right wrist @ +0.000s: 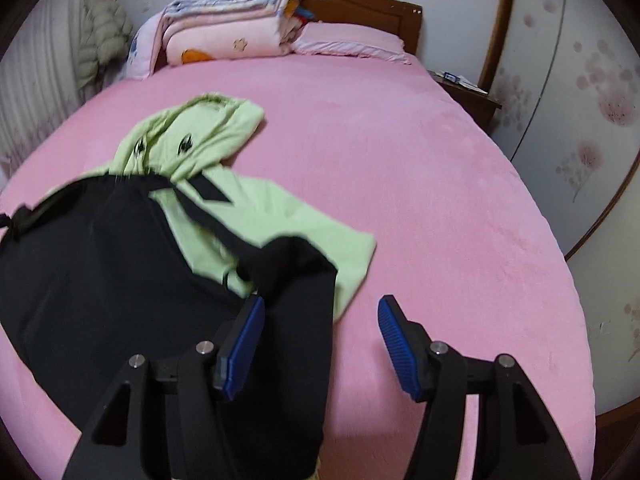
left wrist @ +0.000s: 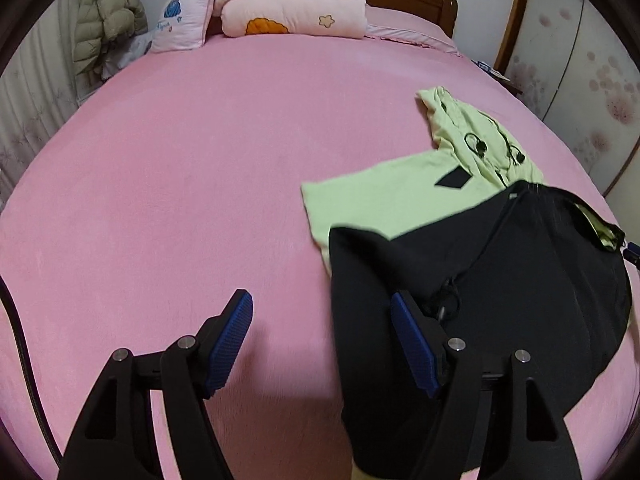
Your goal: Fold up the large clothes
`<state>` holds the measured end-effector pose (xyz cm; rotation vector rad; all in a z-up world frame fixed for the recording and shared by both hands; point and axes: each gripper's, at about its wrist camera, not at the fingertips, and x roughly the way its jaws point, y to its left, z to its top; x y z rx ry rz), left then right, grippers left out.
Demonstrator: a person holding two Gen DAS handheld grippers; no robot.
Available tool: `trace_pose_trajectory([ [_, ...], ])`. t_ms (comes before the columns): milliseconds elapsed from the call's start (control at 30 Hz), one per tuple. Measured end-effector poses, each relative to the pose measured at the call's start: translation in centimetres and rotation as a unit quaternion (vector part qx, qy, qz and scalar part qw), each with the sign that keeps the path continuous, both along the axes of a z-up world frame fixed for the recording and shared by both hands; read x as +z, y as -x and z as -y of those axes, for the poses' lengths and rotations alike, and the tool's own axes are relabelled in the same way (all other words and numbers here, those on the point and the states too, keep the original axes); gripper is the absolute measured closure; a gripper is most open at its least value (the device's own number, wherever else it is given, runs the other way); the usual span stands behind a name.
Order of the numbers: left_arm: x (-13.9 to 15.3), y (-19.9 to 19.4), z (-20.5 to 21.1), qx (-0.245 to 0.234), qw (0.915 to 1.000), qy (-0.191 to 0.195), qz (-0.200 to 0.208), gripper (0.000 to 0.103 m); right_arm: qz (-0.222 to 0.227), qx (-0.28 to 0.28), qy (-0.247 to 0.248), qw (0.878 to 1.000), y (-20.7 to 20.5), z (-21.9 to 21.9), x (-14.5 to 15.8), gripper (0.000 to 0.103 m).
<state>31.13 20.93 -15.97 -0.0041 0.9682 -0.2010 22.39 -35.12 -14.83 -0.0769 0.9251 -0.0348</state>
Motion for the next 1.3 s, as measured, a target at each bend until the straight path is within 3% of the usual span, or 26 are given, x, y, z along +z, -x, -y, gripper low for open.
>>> trace_pose_trajectory([
  [267, -1.9, -0.6, 2.8, -0.058, 0.9958, -0.071, 0.002, 0.033, -0.02, 0.049, 0.072, 0.996, -0.8, -2.6, -1.9, 0.044],
  [400, -2.2, -2.7, 5.3, -0.089, 0.9896, -0.112, 0.012, 0.033, -0.014, 0.048, 0.075, 0.996, -3.0, -2.8, -1.8, 0.044],
  [633, -3.3, -7.6, 6.7, -0.096, 0.9933, -0.063, -0.015, 0.034, -0.032, 0.036, 0.03, 0.998, -8.3, -1.4, -2.6, 0.044],
  [733, -4.0, -9.1, 6.2, -0.079, 0.9957, -0.03, -0.038, 0.049, -0.049, 0.016, -0.012, 0.999, -10.1, -0.1, -3.6, 0.044],
  [867, -4.2, -9.9, 4.8, -0.052, 0.9975, 0.008, -0.047, 0.086, -0.062, -0.014, -0.085, 0.994, -11.1, 1.8, -4.5, 0.045],
  [900, -4.1, -9.9, 4.4, -0.049, 0.9974, 0.025, -0.046, 0.092, -0.061, -0.02, -0.104, 0.993, -11.1, 2.3, -4.5, 0.047],
  [933, -3.9, -9.7, 4.1, -0.043, 0.9975, 0.035, -0.042, 0.093, -0.058, -0.026, -0.112, 0.992, -11.1, 2.5, -4.5, 0.059],
  [967, -3.7, -9.4, 4.1, -0.04, 0.998, 0.035, -0.036, 0.095, -0.054, -0.033, -0.11, 0.992, -11.1, 2.6, -4.4, 0.081],
  [1000, -3.5, -9.1, 4.2, -0.037, 0.9985, 0.028, -0.028, 0.097, -0.053, -0.038, -0.105, 0.992, -11.0, 2.6, -4.4, 0.086],
  [1167, -1.6, -7.7, 5.5, 0.008, 0.9998, -0.013, 0.012, 0.098, -0.006, -0.043, -0.064, 0.997, -9.7, 1.1, -2.7, 0.095],
  [1300, 0.3, -8.5, 5.9, 0.05, 0.9985, -0.003, 0.022, 0.098, 0.047, -0.062, -0.048, 0.996, -9.1, 0.7, 0.1, 0.095],
])
